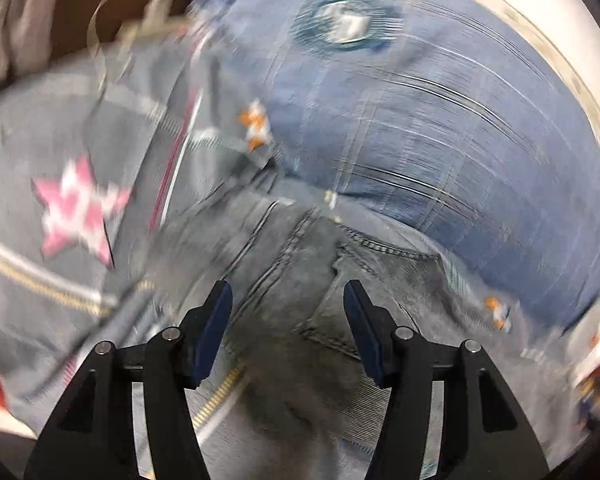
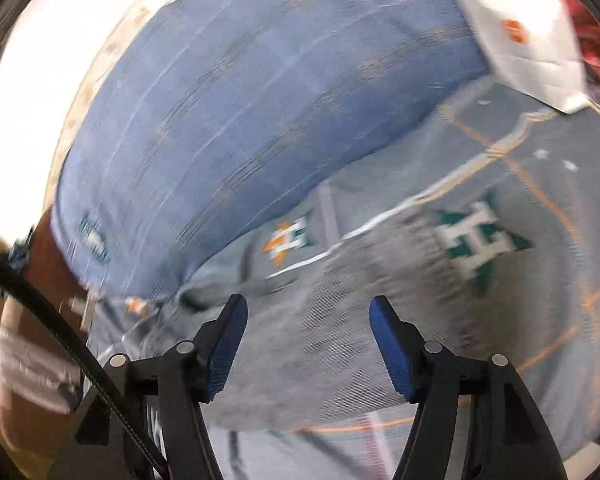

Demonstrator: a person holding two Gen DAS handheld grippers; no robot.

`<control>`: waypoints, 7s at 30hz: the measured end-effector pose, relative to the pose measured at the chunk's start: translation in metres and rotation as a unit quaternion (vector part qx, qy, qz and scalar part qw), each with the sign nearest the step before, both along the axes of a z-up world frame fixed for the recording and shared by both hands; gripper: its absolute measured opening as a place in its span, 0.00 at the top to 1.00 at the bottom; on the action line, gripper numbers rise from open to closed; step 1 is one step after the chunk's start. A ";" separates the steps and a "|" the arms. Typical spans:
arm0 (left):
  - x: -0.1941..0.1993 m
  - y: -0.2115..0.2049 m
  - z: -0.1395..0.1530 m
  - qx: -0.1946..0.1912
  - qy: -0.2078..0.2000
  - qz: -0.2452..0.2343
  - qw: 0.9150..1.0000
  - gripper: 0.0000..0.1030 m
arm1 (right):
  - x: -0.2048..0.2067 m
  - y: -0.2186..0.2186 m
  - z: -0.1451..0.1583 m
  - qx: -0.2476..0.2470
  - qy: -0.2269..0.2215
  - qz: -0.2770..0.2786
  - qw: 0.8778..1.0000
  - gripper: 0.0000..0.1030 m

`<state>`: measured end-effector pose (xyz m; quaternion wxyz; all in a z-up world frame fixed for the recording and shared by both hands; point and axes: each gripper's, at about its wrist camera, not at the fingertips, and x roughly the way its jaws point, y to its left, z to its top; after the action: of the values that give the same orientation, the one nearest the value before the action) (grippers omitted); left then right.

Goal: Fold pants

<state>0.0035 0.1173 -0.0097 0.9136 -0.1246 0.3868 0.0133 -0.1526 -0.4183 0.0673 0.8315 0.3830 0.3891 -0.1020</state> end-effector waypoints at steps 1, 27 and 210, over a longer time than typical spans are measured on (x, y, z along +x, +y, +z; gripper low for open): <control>-0.002 -0.007 0.005 0.022 -0.006 -0.019 1.000 0.37 | -0.005 -0.013 -0.003 0.016 -0.002 -0.008 1.000 0.36; -0.114 -0.381 -0.017 0.097 -0.043 -0.494 0.863 0.22 | -0.016 -0.097 -0.046 0.104 0.065 -0.050 0.991 0.36; -0.065 -0.242 -0.018 0.076 -0.051 -0.362 0.928 0.91 | 0.116 0.110 -0.085 0.140 0.054 0.185 0.971 0.49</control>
<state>-0.0613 -0.1251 -0.0274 0.8815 0.0930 0.3564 -0.2955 -0.0369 -0.3079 -0.0181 0.7520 0.4105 0.5080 0.0889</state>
